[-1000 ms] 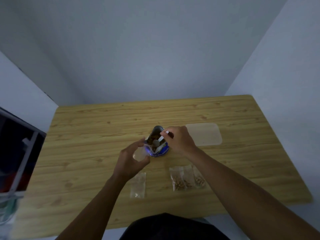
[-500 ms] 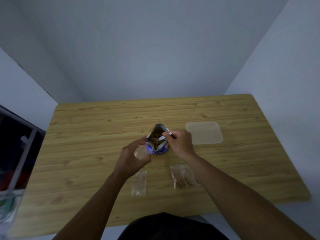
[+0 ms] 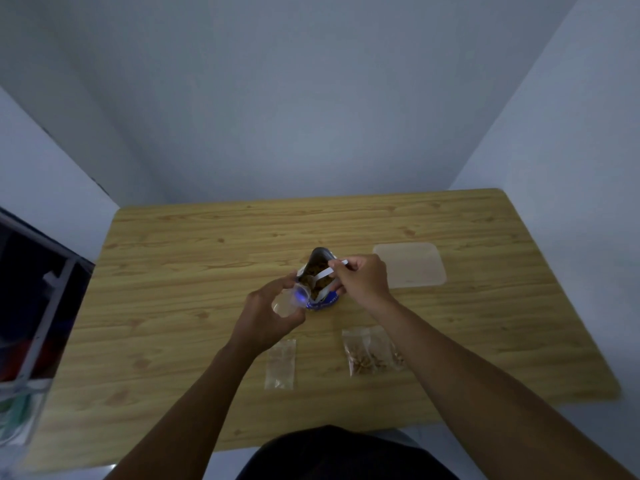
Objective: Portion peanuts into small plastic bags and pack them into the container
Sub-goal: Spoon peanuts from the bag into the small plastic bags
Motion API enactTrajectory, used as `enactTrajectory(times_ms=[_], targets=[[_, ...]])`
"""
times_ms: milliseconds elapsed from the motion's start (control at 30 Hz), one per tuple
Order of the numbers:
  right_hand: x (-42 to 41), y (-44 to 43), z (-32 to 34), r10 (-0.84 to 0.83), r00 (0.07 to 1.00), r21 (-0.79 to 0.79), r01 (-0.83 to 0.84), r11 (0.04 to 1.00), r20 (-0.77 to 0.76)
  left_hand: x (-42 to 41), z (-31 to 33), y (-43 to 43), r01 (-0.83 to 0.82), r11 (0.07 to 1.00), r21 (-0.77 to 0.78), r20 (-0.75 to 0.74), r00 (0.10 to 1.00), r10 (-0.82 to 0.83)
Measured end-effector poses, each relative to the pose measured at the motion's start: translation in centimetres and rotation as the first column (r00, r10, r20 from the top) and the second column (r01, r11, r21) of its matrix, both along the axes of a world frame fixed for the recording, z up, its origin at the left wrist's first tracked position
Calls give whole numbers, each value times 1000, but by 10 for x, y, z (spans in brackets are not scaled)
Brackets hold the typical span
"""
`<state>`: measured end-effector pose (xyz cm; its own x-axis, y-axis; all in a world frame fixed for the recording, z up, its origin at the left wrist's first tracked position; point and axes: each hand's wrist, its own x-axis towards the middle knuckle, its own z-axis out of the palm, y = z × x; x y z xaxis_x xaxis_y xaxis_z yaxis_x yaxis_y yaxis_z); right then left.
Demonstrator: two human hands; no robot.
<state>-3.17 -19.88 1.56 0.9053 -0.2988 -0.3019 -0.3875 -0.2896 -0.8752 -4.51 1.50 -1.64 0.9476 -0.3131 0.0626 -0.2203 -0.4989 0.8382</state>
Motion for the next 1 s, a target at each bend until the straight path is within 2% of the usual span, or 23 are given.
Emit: enactTrajectory(times_ms=[100,267,500,833,1000], targets=[[0,-2,1,-49,999,8,49,999,19,-2,0,0,-7,1000,0,3,1000,7],[-4,4,-5,-34,999,62,36,997,-20,-2,0,-1,-2,1000,-17,19,1000,3],[0,-8,-8,-148,988,125,152,980,-38,-4,2,-1,-16,1000,-2,0,1000,16],[-2,-26,-10,-244,957,310,283,908,-158,-4,6,-3,-32,999,11,10,999,32],[-5,-41,-8,-263,945,420,323,848,-195,-3,13,-8,-66,998,11,62,996,65]])
